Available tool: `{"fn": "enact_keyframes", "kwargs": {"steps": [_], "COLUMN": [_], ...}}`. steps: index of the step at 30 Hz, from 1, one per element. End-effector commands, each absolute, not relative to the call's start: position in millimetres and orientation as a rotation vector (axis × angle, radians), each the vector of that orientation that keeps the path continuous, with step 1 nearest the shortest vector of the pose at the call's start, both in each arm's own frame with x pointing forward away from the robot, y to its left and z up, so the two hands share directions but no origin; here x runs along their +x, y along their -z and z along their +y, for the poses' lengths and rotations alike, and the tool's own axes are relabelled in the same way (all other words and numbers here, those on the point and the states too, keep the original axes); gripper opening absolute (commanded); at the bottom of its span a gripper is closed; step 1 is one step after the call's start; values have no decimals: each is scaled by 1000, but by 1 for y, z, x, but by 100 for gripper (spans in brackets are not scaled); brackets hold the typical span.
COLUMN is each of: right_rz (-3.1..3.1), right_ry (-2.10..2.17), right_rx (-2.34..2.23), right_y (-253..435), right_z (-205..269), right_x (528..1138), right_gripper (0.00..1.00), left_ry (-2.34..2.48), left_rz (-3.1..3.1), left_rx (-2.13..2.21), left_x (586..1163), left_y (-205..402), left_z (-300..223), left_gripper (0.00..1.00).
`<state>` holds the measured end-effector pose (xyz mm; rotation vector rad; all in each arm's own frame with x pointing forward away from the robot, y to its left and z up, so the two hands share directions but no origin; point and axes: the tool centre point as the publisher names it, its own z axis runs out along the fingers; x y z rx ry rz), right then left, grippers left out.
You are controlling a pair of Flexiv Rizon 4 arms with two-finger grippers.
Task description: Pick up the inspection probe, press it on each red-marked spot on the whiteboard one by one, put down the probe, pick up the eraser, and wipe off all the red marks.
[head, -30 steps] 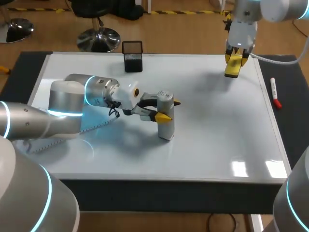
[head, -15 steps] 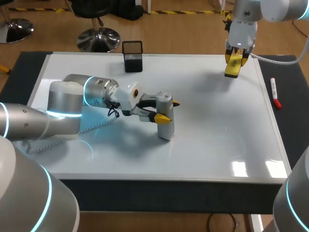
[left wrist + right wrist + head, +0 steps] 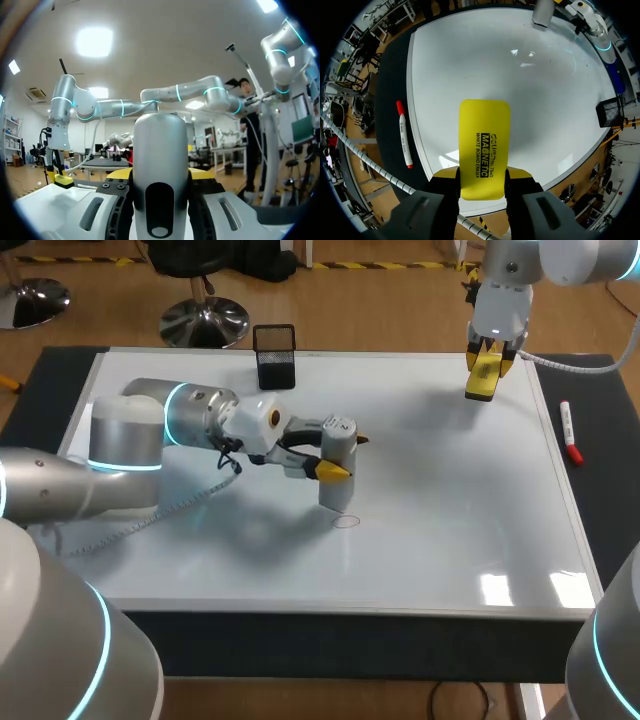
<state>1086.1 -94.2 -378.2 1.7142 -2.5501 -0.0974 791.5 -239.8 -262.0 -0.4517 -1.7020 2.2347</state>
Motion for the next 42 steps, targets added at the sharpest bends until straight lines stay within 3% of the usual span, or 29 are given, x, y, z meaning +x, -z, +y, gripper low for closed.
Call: {"fn": "enact_keyframes", "kwargs": {"steps": [1,42], "right_rz": [-2546,-2546], "right_ry": [93,93], "right_rx": [1715,1715], "right_y": [377,377], "right_z": [-95,-95], "right_x": [1087,1087], "right_gripper": [0,0], "left_ry": [-2246,-2601], "left_rz": [-1735,-2123], "left_rx": [-429,192], "left_x": [791,1035], "left_y": [255,243], "left_z": [-231,-6], "left_gripper": [0,0]}}
